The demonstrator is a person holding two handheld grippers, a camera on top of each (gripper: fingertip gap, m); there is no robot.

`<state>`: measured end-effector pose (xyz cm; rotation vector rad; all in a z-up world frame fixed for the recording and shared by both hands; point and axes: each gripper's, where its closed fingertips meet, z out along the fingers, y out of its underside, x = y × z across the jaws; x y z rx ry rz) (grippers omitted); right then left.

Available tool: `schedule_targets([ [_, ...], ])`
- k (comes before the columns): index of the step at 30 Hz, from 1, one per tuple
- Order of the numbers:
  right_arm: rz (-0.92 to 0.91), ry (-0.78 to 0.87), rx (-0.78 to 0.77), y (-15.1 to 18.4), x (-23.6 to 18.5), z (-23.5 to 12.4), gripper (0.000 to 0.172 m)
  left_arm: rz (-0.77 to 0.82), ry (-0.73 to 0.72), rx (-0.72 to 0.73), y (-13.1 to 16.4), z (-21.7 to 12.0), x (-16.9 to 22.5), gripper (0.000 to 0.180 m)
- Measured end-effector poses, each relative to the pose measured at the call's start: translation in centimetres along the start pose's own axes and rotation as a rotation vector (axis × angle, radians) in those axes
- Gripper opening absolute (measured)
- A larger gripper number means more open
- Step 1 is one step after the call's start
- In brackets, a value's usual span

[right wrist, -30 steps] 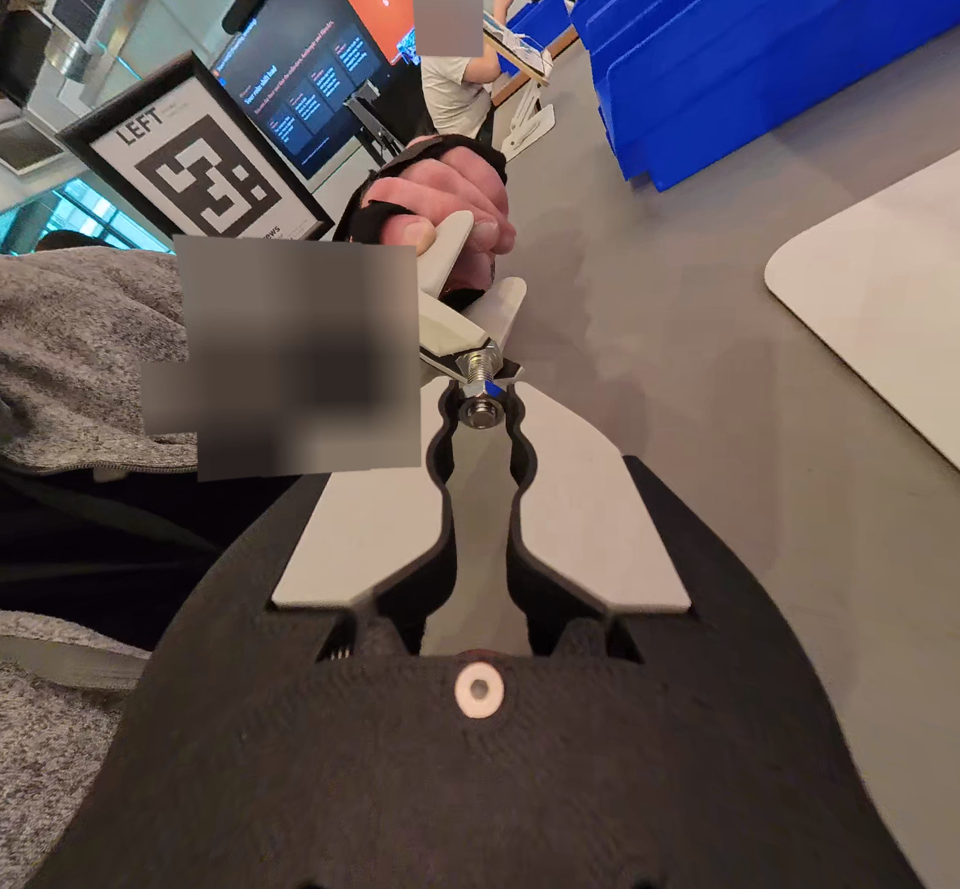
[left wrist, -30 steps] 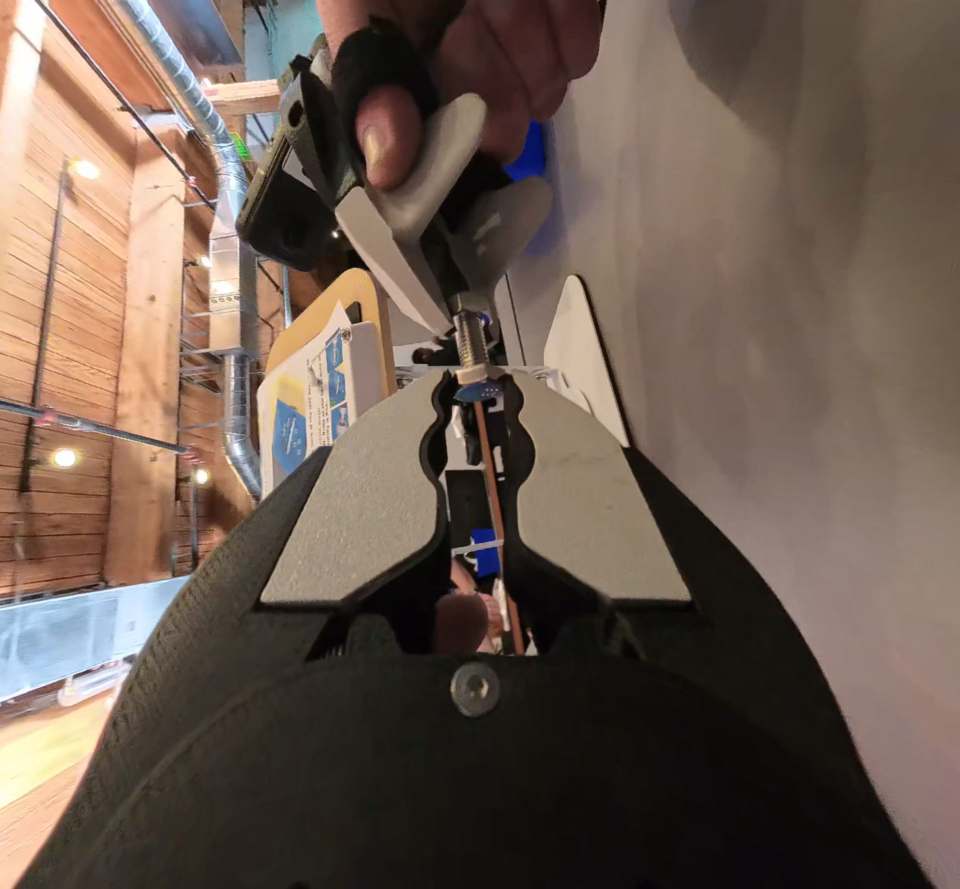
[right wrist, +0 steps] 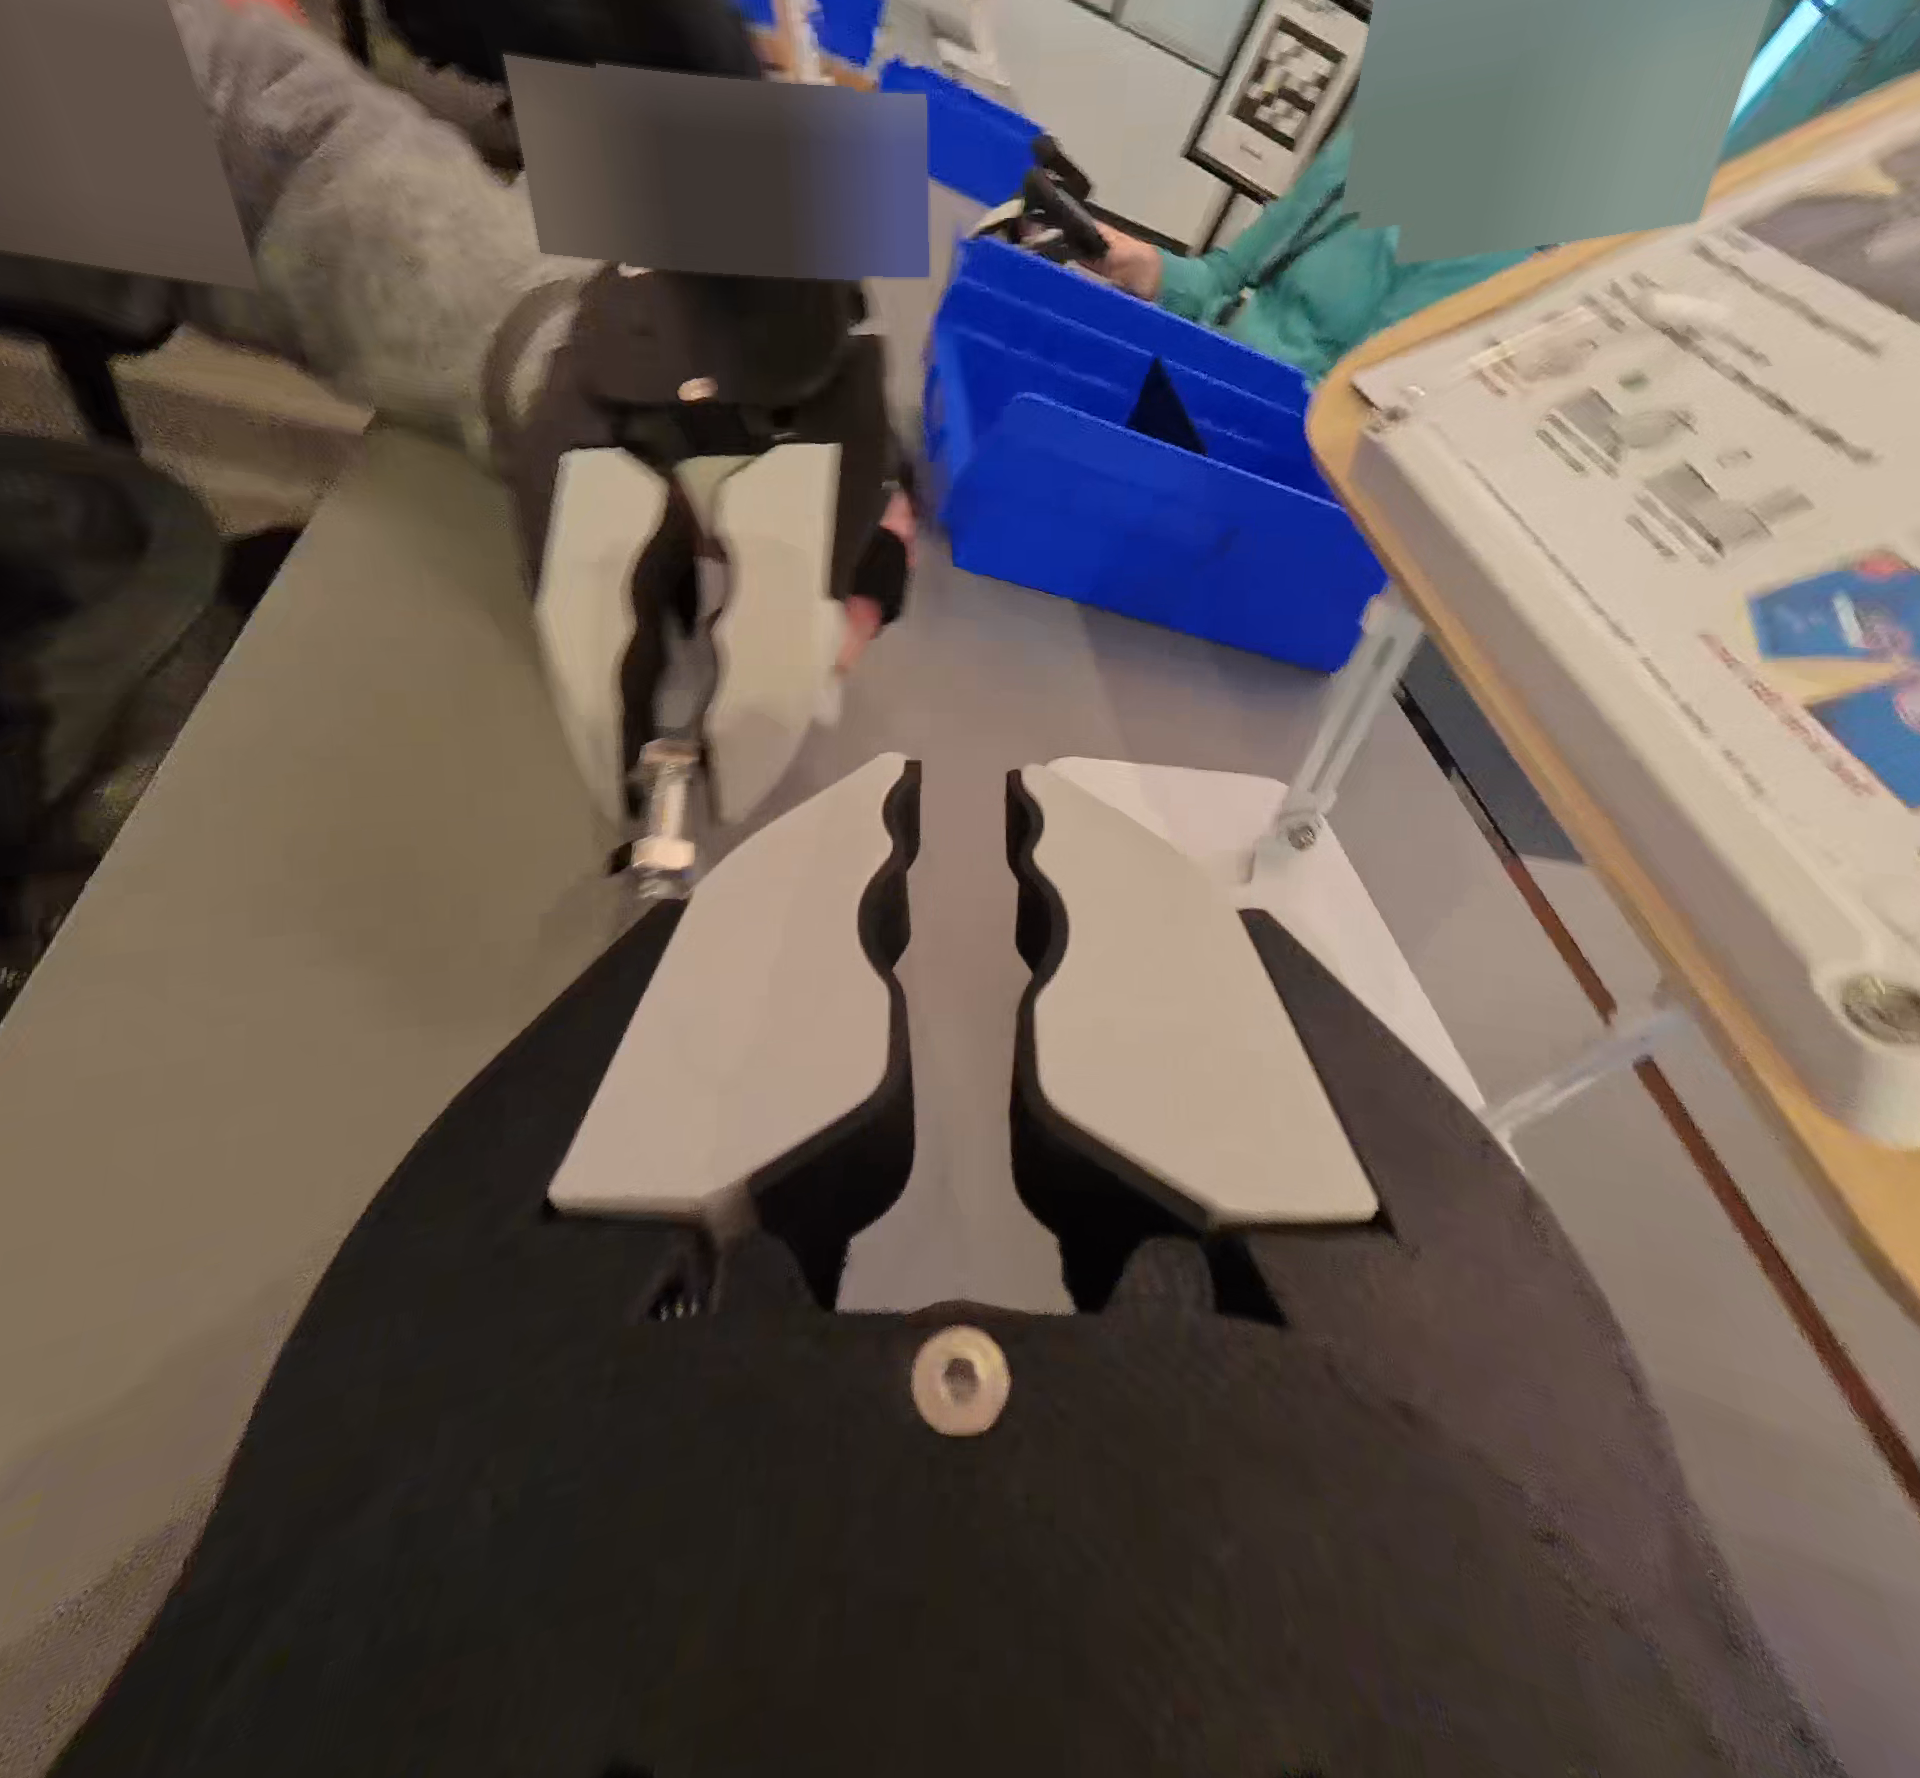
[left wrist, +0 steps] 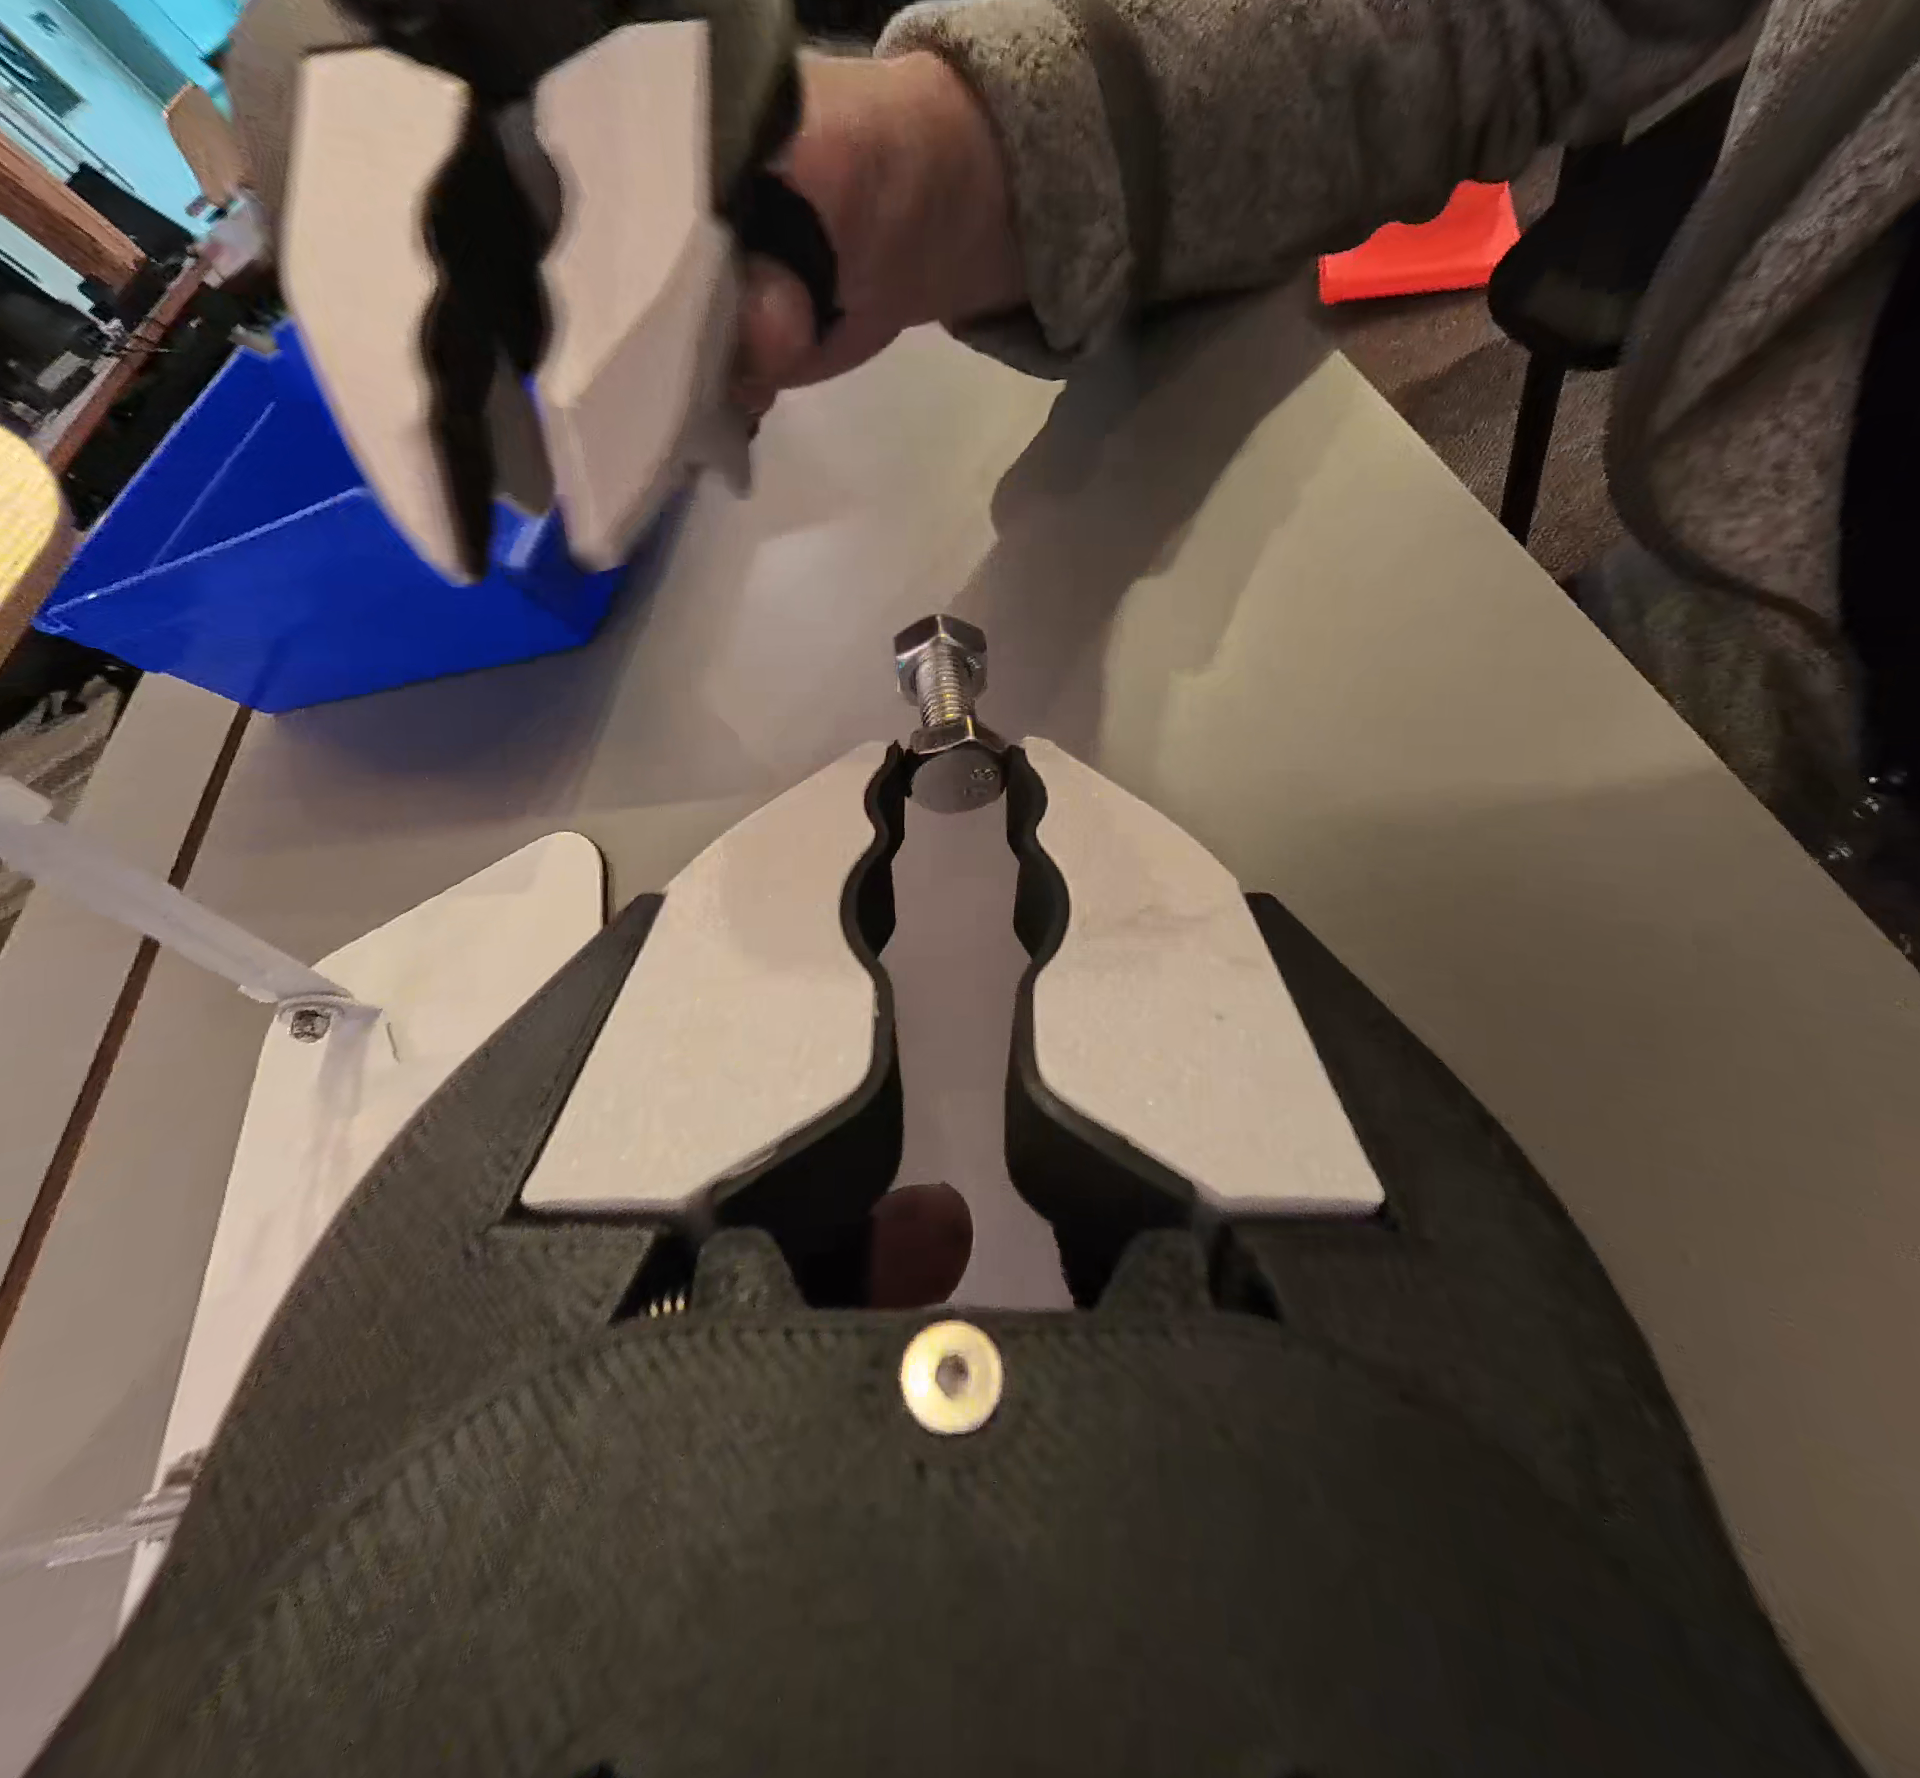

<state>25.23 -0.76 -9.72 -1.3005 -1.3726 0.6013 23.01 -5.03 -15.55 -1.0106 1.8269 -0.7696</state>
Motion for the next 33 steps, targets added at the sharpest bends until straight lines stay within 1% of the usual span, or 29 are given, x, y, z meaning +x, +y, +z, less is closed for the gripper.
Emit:
schedule_targets([
  [2, -0.021, -0.083, 0.016, -0.3, -1.6, 0.1, 0.027, -0.039, -0.016, 0.029, -0.1, -0.6, -0.7, 0.018],
  [3, -0.038, -0.105, 0.003, -0.1, -2.1, 0.3, 0.033, -0.058, -0.027, 0.052, -0.3, -0.9, -1.1, 0.018],
  [5, -0.064, -0.134, -0.018, 0.3, -2.9, 0.9, 0.050, -0.090, -0.032, 0.084, -0.6, -1.2, -1.5, 0.018],
  [6, -0.074, -0.146, -0.034, 0.5, -3.2, 1.2, 0.054, -0.092, -0.034, 0.089, -0.7, -1.3, -1.5, 0.018],
  [8, -0.112, -0.146, -0.055, 0.8, -3.6, 1.6, 0.052, -0.091, -0.032, 0.088, -0.7, -1.2, -1.5, 0.018],
  [13, -0.100, -0.133, -0.068, 1.1, -3.3, 1.9, 0.048, -0.082, -0.027, 0.082, -0.8, -1.0, -1.2, 0.018],
  [16, -0.048, -0.100, -0.046, 0.8, -2.6, 1.9, 0.049, -0.077, -0.045, 0.073, -0.7, -1.2, -1.5, 0.018],
  [18, 0.022, -0.084, -0.006, 0.3, -2.0, 1.8, 0.049, -0.060, -0.057, 0.065, -0.8, -1.4, -1.7, 0.018],
  [19, 0.059, -0.043, -0.003, 0.4, -1.0, 1.5, 0.029, -0.043, -0.031, 0.054, -0.7, -1.2, -1.2, 0.018],
  [20, 0.094, -0.004, -0.009, 0.8, 0.0, 1.2, 0.027, -0.014, -0.032, 0.036, -0.5, -0.9, -0.8, 0.018],
  [22, 0.131, -0.018, 0.008, 1.0, 0.4, 0.6, 0.028, 0.013, -0.042, 0.001, -0.3, -0.4, -0.6, 0.018],
  [23, 0.118, -0.033, 0.019, 0.9, 0.1, 0.5, 0.029, -0.001, -0.041, 0.007, -0.4, -0.5, -0.8, 0.018],
  [26, 0.053, -0.093, 0.005, 0.4, -1.4, 0.9, 0.041, -0.043, -0.063, 0.038, -0.4, -1.1, -1.6, 0.018],
  [29, 0.010, -0.145, -0.029, 0.9, -2.8, 1.5, 0.052, -0.045, -0.067, 0.045, -0.5, -1.1, -1.7, 0.018],
  [31, -0.004, -0.145, -0.039, 1.0, -2.9, 1.8, 0.052, -0.036, -0.066, 0.036, -0.4, -0.9, -1.5, 0.018],
  [33, 0.028, -0.180, -0.024, 0.9, -3.3, 1.7, 0.050, -0.035, -0.074, 0.042, -0.4, -0.9, -1.6, 0.018],
])
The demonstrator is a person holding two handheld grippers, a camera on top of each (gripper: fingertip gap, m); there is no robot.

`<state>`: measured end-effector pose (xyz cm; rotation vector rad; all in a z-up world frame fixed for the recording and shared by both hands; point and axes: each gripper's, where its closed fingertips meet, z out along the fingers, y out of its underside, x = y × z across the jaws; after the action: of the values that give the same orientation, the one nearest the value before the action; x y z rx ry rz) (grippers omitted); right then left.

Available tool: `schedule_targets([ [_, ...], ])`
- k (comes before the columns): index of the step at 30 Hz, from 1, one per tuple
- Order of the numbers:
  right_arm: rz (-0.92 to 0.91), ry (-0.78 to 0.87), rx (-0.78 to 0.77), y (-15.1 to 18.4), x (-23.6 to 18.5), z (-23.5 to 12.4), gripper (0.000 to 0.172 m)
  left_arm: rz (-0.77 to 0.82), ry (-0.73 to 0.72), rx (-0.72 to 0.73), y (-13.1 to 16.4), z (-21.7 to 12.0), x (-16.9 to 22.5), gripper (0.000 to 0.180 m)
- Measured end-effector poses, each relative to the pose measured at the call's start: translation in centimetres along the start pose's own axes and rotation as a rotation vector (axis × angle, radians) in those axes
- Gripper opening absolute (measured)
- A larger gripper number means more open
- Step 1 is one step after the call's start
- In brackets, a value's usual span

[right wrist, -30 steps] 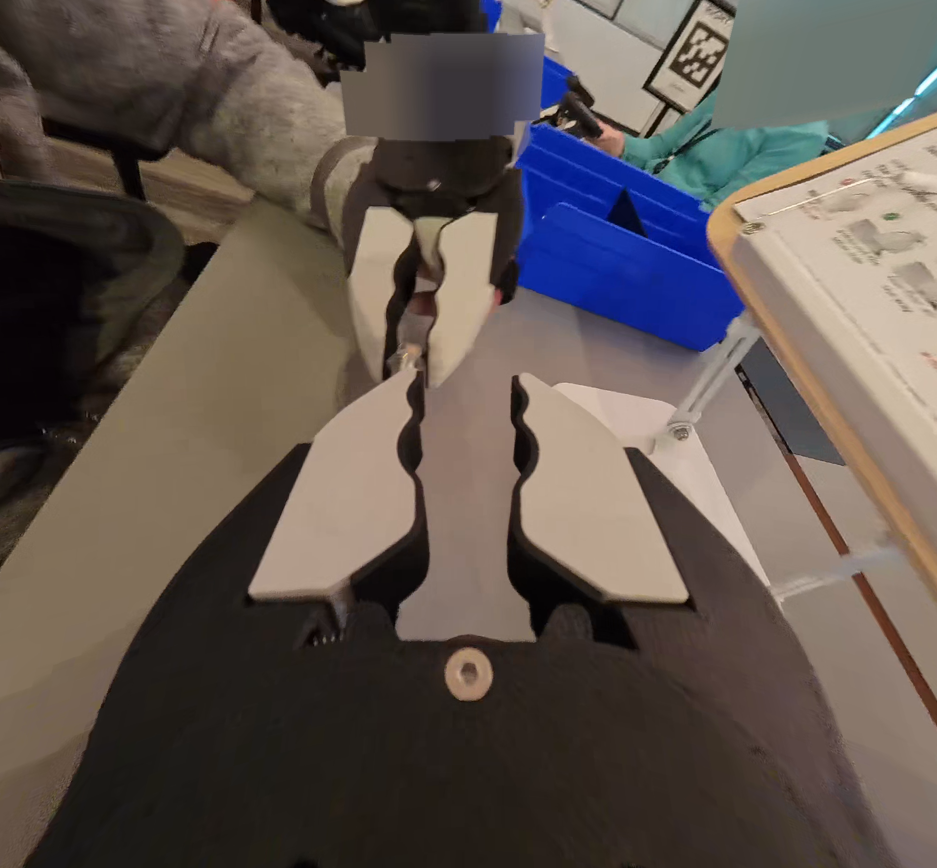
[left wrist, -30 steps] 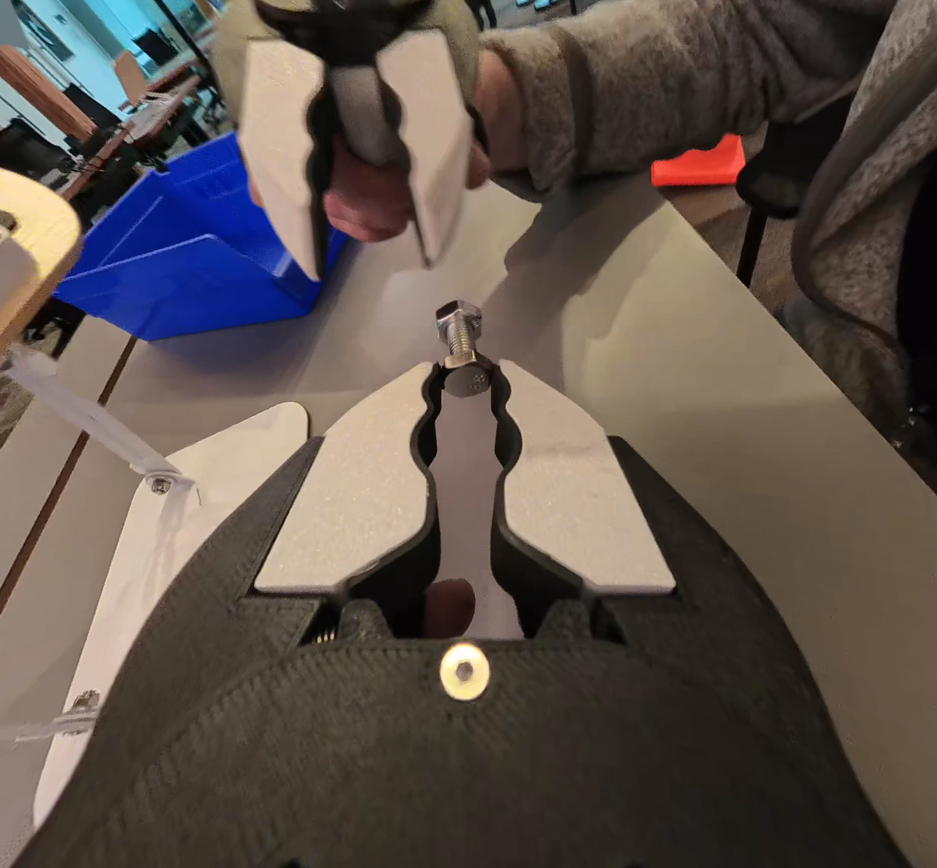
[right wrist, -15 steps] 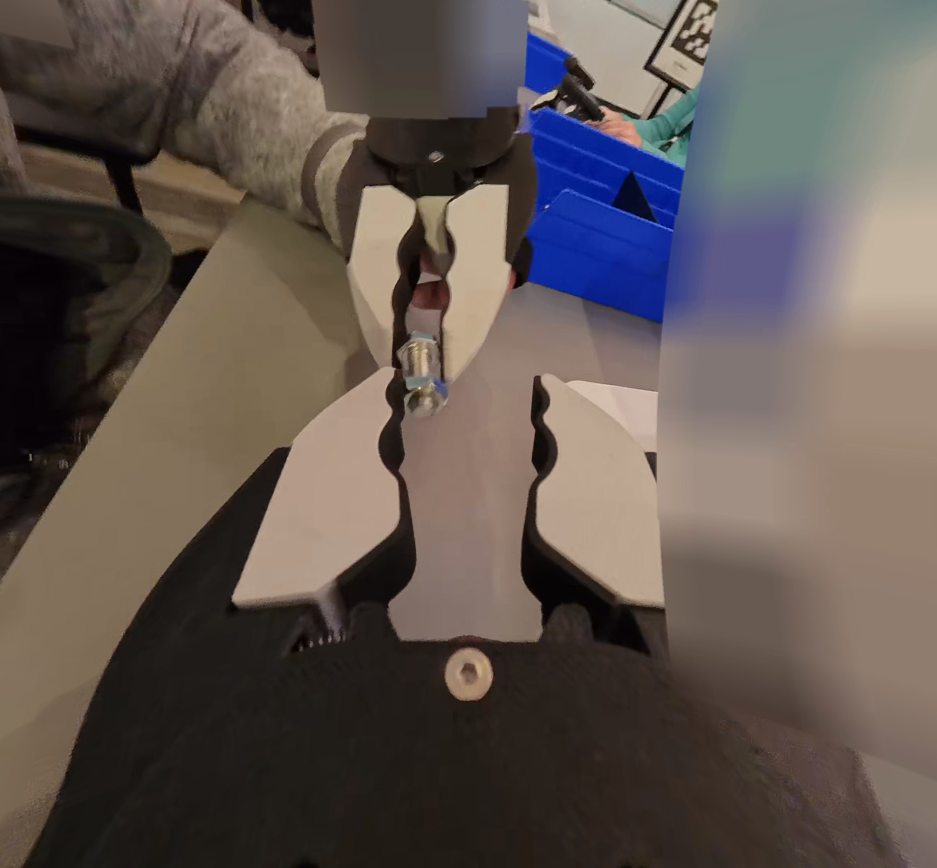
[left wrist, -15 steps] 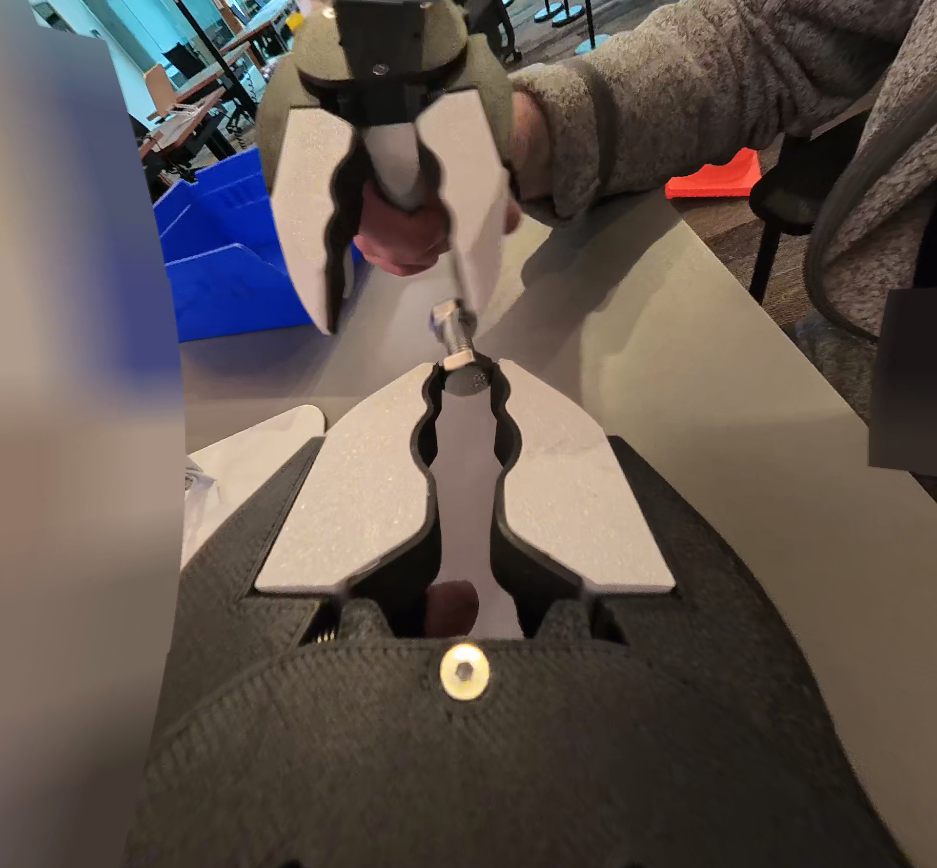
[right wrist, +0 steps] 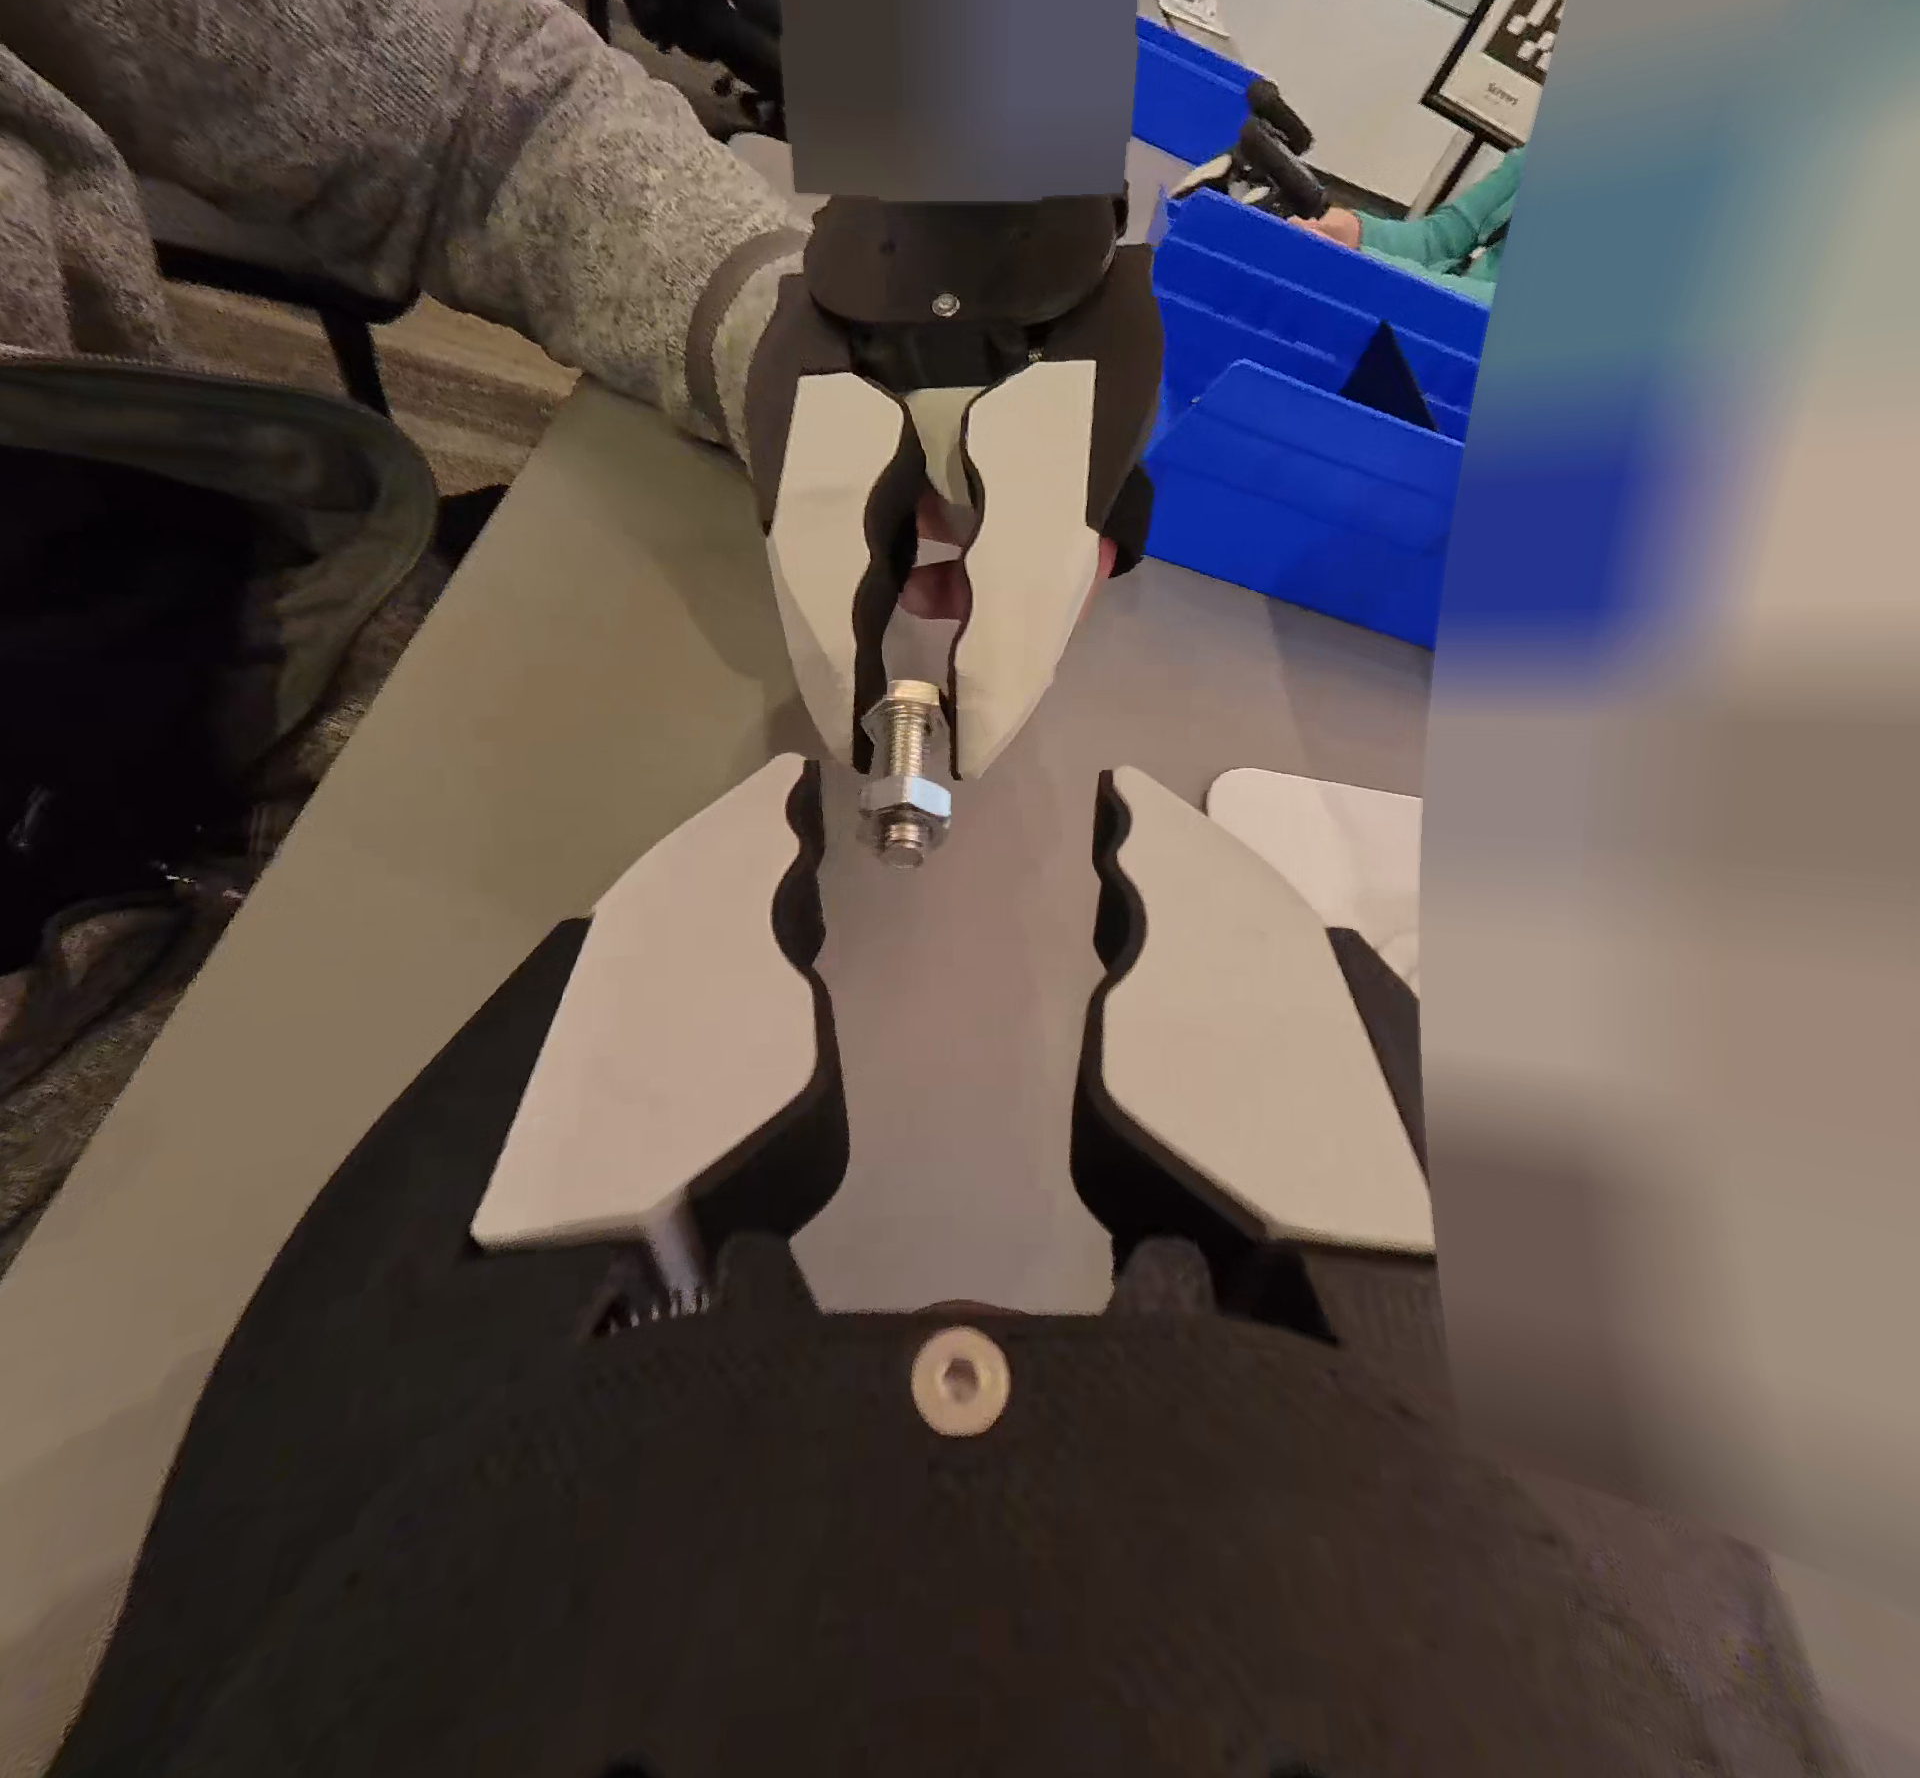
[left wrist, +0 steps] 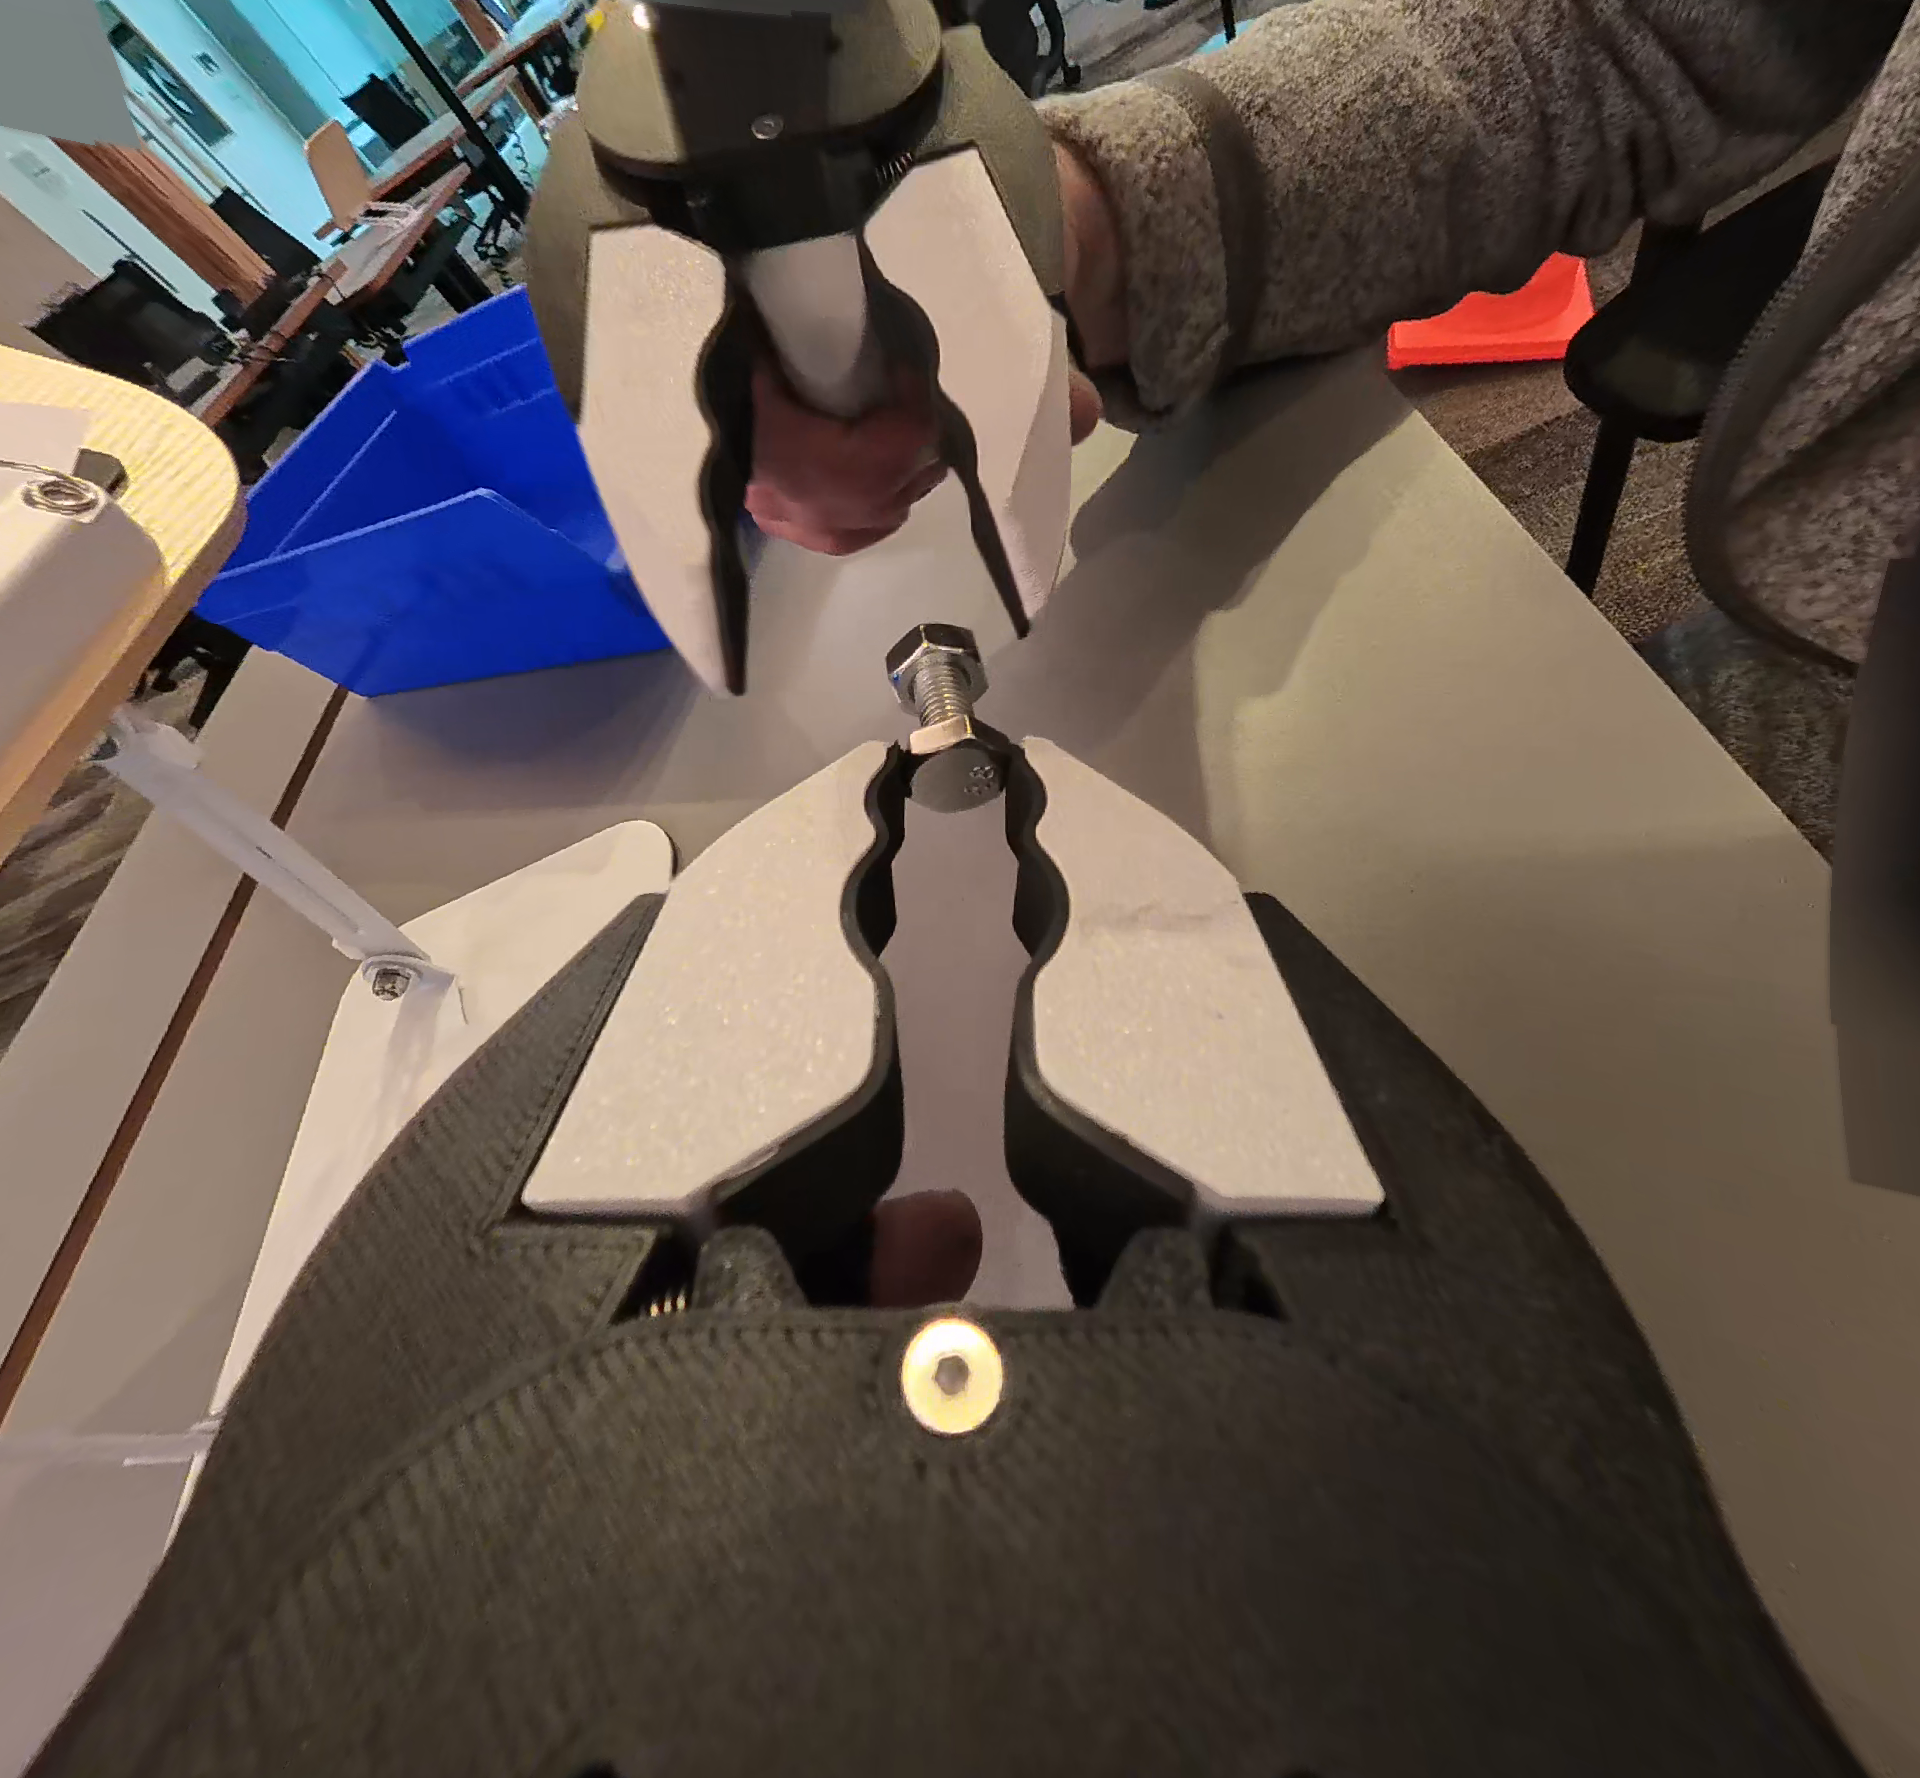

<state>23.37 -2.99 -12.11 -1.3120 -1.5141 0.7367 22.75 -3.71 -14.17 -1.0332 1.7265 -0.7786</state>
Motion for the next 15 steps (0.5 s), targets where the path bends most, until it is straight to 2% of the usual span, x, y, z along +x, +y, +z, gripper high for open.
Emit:
schedule_targets([
  [6, 0.171, -0.101, 0.052, 0.0, -0.4, 0.2, 0.041, 0.031, -0.089, 0.039, -0.8, -0.5, -1.1, 0.018],
  [10, 0.327, -0.168, 0.127, -0.5, -0.3, 0.2, 0.031, 0.110, -0.161, 0.015, -0.9, -0.6, -1.6, 0.018],
  [12, 0.387, -0.192, 0.162, -0.7, -0.2, 0.2, 0.031, 0.150, -0.178, -0.008, -0.8, -0.5, -1.5, 0.018],
  [15, 0.432, -0.211, 0.182, -0.7, -0.1, 0.3, 0.023, 0.176, -0.190, -0.019, -0.7, -0.3, -1.4, 0.018],
])
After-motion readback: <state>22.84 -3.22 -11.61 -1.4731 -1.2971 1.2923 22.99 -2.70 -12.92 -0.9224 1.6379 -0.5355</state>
